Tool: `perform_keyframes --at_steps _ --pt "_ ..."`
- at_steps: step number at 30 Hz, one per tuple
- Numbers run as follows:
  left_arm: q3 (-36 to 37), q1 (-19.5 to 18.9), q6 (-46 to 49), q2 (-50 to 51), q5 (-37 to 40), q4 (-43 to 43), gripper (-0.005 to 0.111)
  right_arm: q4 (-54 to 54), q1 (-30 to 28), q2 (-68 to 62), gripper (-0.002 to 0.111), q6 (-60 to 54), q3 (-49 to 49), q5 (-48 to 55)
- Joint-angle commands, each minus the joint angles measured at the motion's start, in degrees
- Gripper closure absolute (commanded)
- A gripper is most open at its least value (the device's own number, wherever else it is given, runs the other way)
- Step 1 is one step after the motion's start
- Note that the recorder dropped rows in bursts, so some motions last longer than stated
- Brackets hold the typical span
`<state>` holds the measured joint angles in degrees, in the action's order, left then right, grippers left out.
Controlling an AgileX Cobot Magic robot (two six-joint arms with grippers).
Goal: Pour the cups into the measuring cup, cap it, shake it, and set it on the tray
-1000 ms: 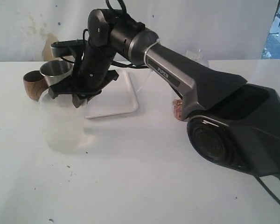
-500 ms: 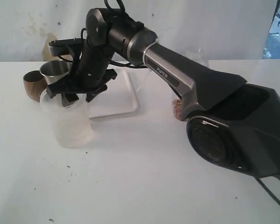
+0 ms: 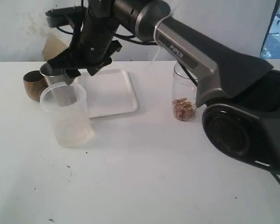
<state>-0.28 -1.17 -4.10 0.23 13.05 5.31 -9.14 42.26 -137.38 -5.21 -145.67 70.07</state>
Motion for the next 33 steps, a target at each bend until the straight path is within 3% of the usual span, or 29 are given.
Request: perform_keyframes --at_steps 1,7,11,15,20,25,30,33 --pt "0.28 0.21 0.11 -0.23 -0.15 0.04 0.107 0.41 -0.03 4.94 0.049 -1.23 -0.49 -0.11" --pt "0.28 0.21 0.11 -0.23 -0.15 0.04 0.107 0.54 -0.03 13.11 0.050 -5.72 3.07 -0.11" --pt "0.28 0.21 0.11 -0.23 -0.15 0.04 0.107 5.44 -0.03 20.00 0.052 -7.74 14.30 -0.11" --pt "0.28 0.21 0.11 -0.23 -0.15 0.04 0.107 6.35 -0.68 32.09 0.052 -8.89 31.73 -1.65" --pt "0.28 0.21 0.11 -0.23 -0.15 0.04 0.107 11.13 -3.87 47.86 0.052 -5.33 52.98 -22.16" --pt "0.28 0.21 0.11 -0.23 -0.15 0.04 0.107 20.14 -9.60 66.59 0.052 6.23 87.35 -57.47" --pt "0.28 0.21 0.11 -0.23 -0.15 0.04 0.107 22.06 -15.31 68.38 0.052 6.95 103.05 -71.87" --pt "0.28 0.21 0.11 -0.23 -0.15 0.04 0.107 19.21 -19.51 64.92 0.043 6.95 107.49 -78.14"
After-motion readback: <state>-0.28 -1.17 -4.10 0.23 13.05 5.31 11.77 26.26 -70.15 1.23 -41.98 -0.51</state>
